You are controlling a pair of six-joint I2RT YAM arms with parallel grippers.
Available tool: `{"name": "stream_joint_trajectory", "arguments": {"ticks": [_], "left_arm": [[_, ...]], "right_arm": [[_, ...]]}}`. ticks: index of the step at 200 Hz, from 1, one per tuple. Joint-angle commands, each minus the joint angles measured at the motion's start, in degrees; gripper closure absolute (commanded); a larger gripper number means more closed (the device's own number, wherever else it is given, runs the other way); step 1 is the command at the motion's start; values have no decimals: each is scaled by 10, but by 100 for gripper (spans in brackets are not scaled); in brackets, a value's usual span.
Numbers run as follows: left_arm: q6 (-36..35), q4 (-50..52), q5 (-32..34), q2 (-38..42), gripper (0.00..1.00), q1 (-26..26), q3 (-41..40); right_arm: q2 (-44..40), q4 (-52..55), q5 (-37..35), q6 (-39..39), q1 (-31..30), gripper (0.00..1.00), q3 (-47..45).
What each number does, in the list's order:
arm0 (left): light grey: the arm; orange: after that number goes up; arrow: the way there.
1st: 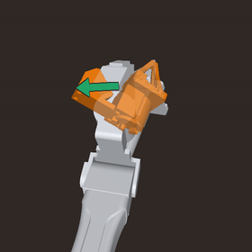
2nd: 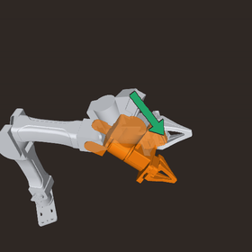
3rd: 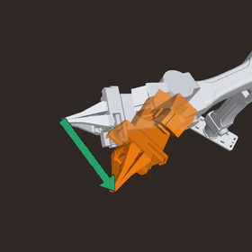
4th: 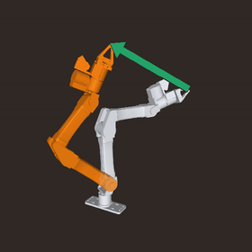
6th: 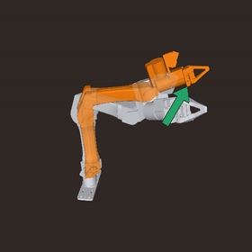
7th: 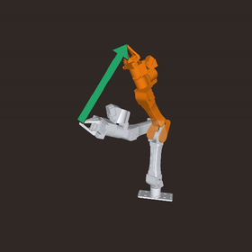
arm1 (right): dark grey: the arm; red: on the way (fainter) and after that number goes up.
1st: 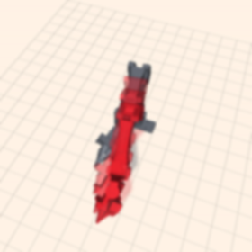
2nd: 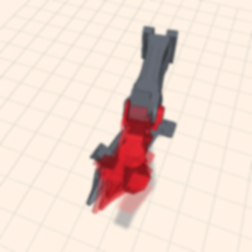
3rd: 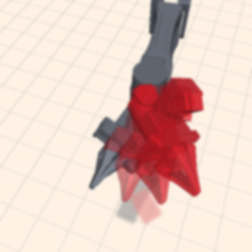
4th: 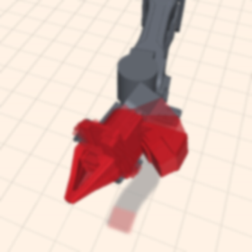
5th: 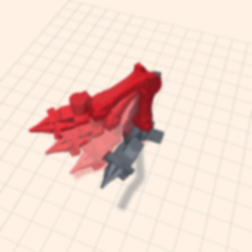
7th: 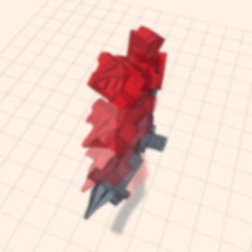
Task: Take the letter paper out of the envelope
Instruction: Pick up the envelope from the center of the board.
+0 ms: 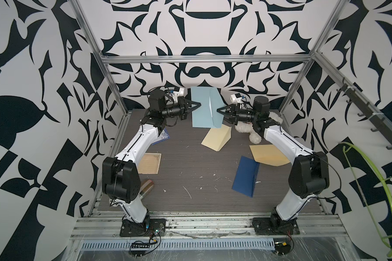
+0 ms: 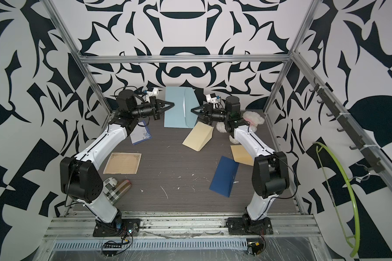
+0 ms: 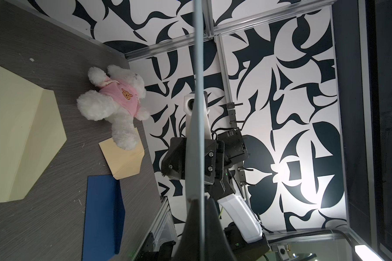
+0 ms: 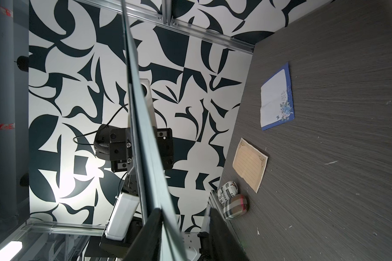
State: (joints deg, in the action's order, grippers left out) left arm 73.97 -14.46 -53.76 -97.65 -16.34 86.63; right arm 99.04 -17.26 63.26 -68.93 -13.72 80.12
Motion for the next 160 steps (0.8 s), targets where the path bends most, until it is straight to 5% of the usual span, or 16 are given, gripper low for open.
{"name": "stream_joint_trajectory", "arguments": {"ticks": [1,62,160], "left_arm": [[22,-47,5,-8,100,2,20],[29,-59,6,-16,100,3,14],[35,-70,8,-24,100,3,13]], "right_arm": [[-22,-64,-14,-21,-14,63,-11],[-14,-207,-46,-120,-38,62,-50],[-23,-226,-85,-137,-68,70,-49]]}}
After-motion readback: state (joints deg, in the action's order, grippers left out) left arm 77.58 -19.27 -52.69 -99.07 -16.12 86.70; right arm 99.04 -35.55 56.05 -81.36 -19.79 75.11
